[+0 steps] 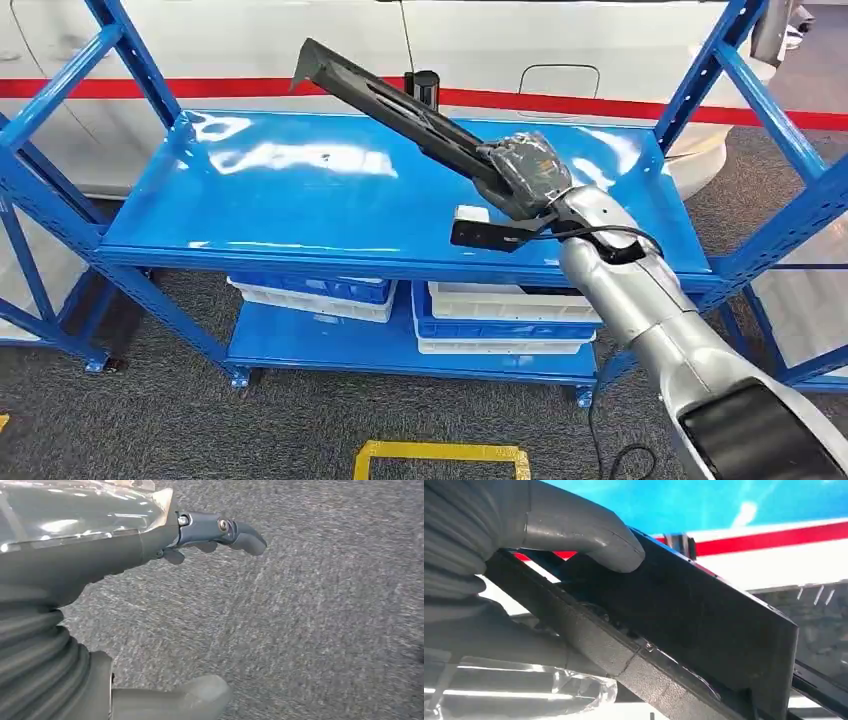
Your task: Take the parts from the cabinet and place them on the table.
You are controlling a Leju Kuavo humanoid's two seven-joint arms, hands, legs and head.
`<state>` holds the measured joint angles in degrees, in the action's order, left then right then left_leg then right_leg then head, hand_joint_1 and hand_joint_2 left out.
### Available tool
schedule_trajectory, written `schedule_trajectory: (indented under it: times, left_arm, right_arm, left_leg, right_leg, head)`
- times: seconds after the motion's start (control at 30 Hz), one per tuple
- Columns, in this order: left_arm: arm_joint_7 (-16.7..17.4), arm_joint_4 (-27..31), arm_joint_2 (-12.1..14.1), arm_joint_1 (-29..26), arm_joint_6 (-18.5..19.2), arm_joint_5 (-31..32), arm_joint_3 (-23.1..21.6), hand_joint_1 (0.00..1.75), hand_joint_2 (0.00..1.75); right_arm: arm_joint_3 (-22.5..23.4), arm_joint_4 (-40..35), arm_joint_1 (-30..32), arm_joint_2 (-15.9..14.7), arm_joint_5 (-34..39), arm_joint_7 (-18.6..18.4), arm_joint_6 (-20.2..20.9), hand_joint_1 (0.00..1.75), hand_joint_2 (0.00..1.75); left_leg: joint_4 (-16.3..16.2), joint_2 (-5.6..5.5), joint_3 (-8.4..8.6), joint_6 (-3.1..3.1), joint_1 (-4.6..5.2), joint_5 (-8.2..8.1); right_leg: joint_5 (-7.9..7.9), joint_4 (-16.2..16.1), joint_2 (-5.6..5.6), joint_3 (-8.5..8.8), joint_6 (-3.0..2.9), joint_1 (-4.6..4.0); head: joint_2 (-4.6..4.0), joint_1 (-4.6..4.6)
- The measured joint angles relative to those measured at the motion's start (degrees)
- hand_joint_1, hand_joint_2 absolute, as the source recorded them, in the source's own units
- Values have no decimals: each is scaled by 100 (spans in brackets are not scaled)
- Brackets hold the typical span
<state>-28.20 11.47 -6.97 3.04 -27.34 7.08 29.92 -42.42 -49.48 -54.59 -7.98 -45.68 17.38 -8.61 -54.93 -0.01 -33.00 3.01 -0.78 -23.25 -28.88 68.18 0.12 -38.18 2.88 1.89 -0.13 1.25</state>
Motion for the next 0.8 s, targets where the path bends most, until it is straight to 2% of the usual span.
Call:
schedule_trajectory:
  times: [0.03,0.07,0.1,0.13,0.17,0.2,0.23,0.27,0.3,0.33,0.37,0.4,0.43,0.47,0.57,0.6,0.63,0.67,0.7,0.8]
  left_arm:
    - [2,0,-4,0,0,0,0,0,175]
    - [2,0,-2,2,0,0,0,0,175]
    - [4,2,26,9,-4,0,0,0,175]
    - [4,0,38,21,-9,2,0,0,175]
    - [4,0,33,11,-11,2,0,0,175]
    - [7,0,26,17,-11,9,-2,0,175]
    - [11,0,31,11,-11,7,0,0,175]
    - [20,-2,33,1,-7,7,0,0,175]
    - [18,-2,31,-2,-4,15,-2,0,175]
    - [18,-2,26,1,0,22,-2,0,175]
    - [15,-2,26,10,0,30,-9,0,175]
    - [15,-2,26,16,0,35,-18,0,175]
    - [15,-2,26,15,0,39,-26,0,175]
    - [15,-2,24,8,4,42,-39,0,175]
    - [7,-2,26,9,15,61,-50,0,175]
    - [-4,-2,33,17,17,66,-52,0,175]
    - [-13,0,41,34,17,70,-52,0,175]
    - [-13,2,72,50,22,72,-55,0,175]
    - [-33,2,55,51,24,85,-61,0,175]
    - [-35,2,76,56,26,83,-72,0,175]
  right_arm:
    - [4,0,-1,2,0,0,0,175,175]
    - [13,0,-4,0,0,0,0,175,175]
    - [28,4,-1,0,2,0,0,175,175]
    - [28,2,1,19,0,0,0,175,175]
    - [33,9,8,22,-7,0,0,175,175]
    - [39,20,16,20,-15,0,0,175,175]
    - [44,28,29,35,-44,0,-2,175,175]
    - [48,41,27,59,-76,6,-7,175,175]
    - [52,48,22,89,-105,7,-13,175,175]
    - [63,57,19,98,-118,7,-22,175,175]
    - [66,68,20,120,-144,7,-52,175,175]
    - [63,77,23,133,-162,7,-63,175,175]
    - [63,90,33,142,-166,7,-70,175,175]
    - [63,103,43,151,-164,7,-72,175,175]
    - [72,111,47,153,-171,7,-77,175,175]
    - [83,111,45,153,-173,7,-79,175,175]
    - [105,111,44,153,-181,7,-79,175,175]
    - [118,111,45,149,-186,7,-79,175,175]
    - [120,111,44,146,-197,7,-81,175,175]
    - [122,111,42,157,-221,9,-87,175,175]
  left_leg:
    - [-47,-1,-16,-45,-27,-20]
    - [-90,-1,-34,-77,-32,-40]
    - [-159,-10,-100,-155,-8,-74]
    - [-188,-16,-146,-189,-9,-74]
    - [-257,-27,-153,-215,31,-79]
    - [-310,-37,-202,-224,21,-64]
    - [-318,-38,-230,-240,-3,-56]
    - [-354,-37,-275,-264,-37,-81]
    - [-508,-16,-335,-287,-53,-289]
    - [-810,-12,-446,-304,-50,-549]
    - [-1308,-13,-633,-319,-50,-862]
    - [-1690,-13,-780,-323,-50,-1050]
    - [-2002,-14,-887,-315,-48,-1169]
    - [-2105,-14,-883,-290,-43,-1163]
    - [-1480,-16,-435,-165,-6,-842]
    - [-973,-20,-89,-80,27,-683]
    - [-505,-23,223,28,85,-683]
    - [-463,24,264,30,93,-714]
    - [-446,19,218,31,139,-597]
    - [-381,15,204,71,187,-549]
  right_leg:
    - [206,-540,-14,282,80,38]
    - [307,-846,-27,443,124,56]
    - [210,-1023,-1,568,106,37]
    - [307,-902,56,552,72,-25]
    - [267,-951,62,493,22,-1]
    - [255,-885,62,462,-14,20]
    - [256,-854,65,415,-18,16]
    - [286,-864,64,390,-70,35]
    - [318,-867,63,364,-131,24]
    - [343,-867,60,332,-179,4]
    - [372,-866,58,291,-224,-25]
    - [395,-865,51,253,-259,-50]
    - [423,-864,49,214,-297,-80]
    - [454,-864,45,171,-333,-114]
    - [535,-865,48,85,-363,-183]
    - [566,-867,51,59,-362,-208]
    - [594,-867,50,54,-362,-202]
    - [637,-896,45,45,-326,-228]
    - [666,-907,19,54,-289,-169]
    - [756,-946,17,49,-196,-145]
  head:
    - [0,7]
    - [0,2]
    - [0,-7]
    - [0,-5]
    - [0,0]
    - [0,29]
    - [0,20]
    - [0,20]
    - [0,35]
    - [0,33]
    - [0,42]
    - [0,33]
    - [0,39]
    - [0,33]
    - [0,35]
    - [0,35]
    - [0,33]
    - [0,0]
    - [0,15]
    - [0,33]
